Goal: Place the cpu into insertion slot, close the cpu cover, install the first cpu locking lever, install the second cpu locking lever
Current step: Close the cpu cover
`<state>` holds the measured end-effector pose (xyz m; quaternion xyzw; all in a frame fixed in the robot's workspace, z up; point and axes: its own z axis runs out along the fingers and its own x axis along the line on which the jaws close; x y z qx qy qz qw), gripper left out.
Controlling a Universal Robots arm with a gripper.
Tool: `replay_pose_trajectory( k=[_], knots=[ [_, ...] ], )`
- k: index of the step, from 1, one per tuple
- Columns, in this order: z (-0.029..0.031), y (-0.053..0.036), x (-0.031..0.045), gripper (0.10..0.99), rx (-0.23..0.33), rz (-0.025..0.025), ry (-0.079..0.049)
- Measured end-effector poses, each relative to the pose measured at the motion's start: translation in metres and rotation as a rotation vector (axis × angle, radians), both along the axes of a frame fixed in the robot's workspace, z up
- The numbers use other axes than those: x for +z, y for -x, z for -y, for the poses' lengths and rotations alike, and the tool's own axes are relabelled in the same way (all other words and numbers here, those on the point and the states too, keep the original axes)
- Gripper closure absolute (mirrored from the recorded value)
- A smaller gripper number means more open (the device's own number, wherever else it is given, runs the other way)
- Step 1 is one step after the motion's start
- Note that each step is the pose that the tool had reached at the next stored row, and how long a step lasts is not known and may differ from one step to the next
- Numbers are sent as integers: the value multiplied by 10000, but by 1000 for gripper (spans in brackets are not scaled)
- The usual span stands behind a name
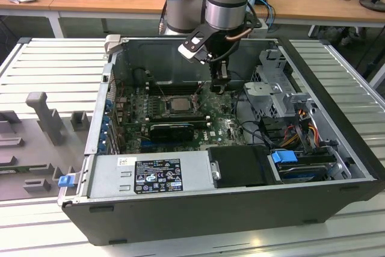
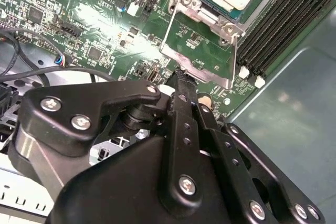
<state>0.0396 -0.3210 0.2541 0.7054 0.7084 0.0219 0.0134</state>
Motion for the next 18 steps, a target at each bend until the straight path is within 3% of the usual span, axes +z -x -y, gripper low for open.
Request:
replay_pose_trajectory(
  k=[18],
  knots=[
    [0, 230, 0, 980, 0, 1, 0]
  ],
)
